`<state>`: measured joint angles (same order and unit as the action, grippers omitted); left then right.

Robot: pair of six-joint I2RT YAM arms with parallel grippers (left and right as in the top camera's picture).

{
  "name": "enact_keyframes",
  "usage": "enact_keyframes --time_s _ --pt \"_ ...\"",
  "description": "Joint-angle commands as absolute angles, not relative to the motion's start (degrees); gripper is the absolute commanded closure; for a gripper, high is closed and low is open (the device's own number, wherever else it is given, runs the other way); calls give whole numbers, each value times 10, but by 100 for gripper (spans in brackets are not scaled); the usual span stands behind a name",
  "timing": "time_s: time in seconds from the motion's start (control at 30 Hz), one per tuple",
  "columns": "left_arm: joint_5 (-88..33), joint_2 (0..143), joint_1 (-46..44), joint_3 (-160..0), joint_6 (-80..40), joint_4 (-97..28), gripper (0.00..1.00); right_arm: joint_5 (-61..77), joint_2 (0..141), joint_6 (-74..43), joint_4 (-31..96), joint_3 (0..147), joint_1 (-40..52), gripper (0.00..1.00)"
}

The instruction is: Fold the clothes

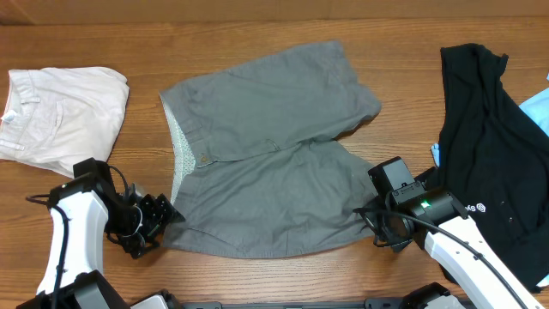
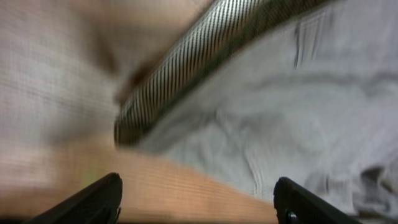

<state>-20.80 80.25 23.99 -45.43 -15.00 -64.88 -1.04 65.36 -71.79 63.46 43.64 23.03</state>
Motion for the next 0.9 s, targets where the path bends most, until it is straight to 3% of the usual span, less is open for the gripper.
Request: enact_keyframes --time_s 0.0,0.13,0.23,0.27,0.33,0.37,0.4,0.6,0.87 --pt "-190 797 238 -427 -178 -606 20 -32 654 -700 632 446 234 96" --pt "-183 797 238 -409 -182 -561 21 -32 654 -700 633 446 234 96" --pt "-184 797 238 -397 -182 -542 32 -34 654 -700 633 446 234 96" --pt "-188 797 238 -394 -182 -537 40 -36 654 -700 633 446 234 96" --pt "-192 797 238 -393 -182 -531 66 -40 654 -700 633 446 234 96" --pt "-197 797 238 -393 -182 -527 87 -41 654 -700 632 446 234 96" --pt "-202 797 238 -393 -182 -526 96 -41 654 -700 631 446 234 96" --pt "-314 797 238 -413 -124 -556 96 -64 654 -690 630 457 231 96" --pt "-318 747 238 -502 -77 -661 96 -69 654 -587 651 538 180 96"
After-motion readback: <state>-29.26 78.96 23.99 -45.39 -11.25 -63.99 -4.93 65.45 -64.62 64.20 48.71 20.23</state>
